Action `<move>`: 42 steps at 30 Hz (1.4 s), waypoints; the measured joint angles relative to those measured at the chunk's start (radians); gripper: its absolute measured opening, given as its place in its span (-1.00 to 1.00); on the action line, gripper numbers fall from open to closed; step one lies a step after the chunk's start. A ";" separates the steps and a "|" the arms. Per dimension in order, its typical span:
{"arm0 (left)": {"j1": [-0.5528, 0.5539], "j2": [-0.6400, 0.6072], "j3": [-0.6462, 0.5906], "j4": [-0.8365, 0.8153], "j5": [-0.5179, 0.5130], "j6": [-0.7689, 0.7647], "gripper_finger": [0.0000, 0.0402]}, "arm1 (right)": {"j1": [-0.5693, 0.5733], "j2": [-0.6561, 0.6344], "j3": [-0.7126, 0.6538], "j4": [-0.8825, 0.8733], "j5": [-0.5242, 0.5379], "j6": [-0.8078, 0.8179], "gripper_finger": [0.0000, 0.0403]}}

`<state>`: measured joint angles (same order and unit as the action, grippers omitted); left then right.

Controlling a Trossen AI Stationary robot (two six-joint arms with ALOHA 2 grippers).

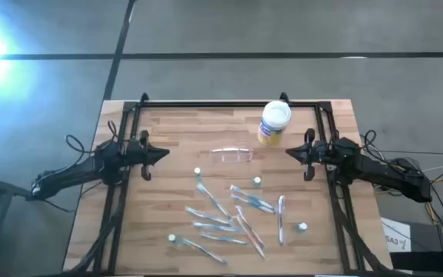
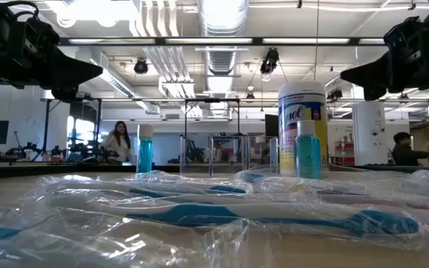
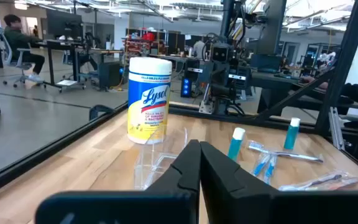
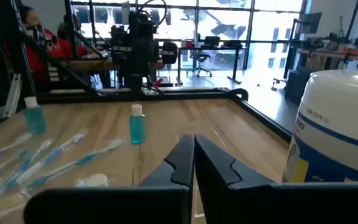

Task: Pick & Place toothbrushing station

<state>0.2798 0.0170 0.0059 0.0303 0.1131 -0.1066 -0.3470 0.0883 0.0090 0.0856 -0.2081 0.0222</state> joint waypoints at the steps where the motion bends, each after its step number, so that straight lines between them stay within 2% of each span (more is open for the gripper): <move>1: 0.000 0.000 0.000 0.000 -0.001 -0.001 -0.96 | 0.000 0.000 0.000 0.000 0.000 0.021 -0.96; 12: 0.000 0.000 0.000 -0.001 -0.004 -0.003 -0.96 | 0.000 0.000 0.000 0.024 -0.001 0.057 -0.96; 17: 0.000 0.000 0.000 -0.005 -0.042 -0.007 -0.96 | 0.000 0.001 0.000 0.023 -0.001 0.047 -0.96; 38: 0.000 0.000 0.000 -0.010 -0.040 -0.060 -0.96 | 0.000 0.000 0.000 0.053 0.027 -0.003 -0.96; 42: 0.000 0.000 0.000 -0.005 -0.002 -0.034 -0.96 | 0.000 0.000 0.000 0.052 0.027 -0.007 -0.96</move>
<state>0.2798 0.0170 0.0059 0.0252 0.1110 -0.1405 -0.3473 0.0883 0.0090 0.1375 -0.1807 0.0150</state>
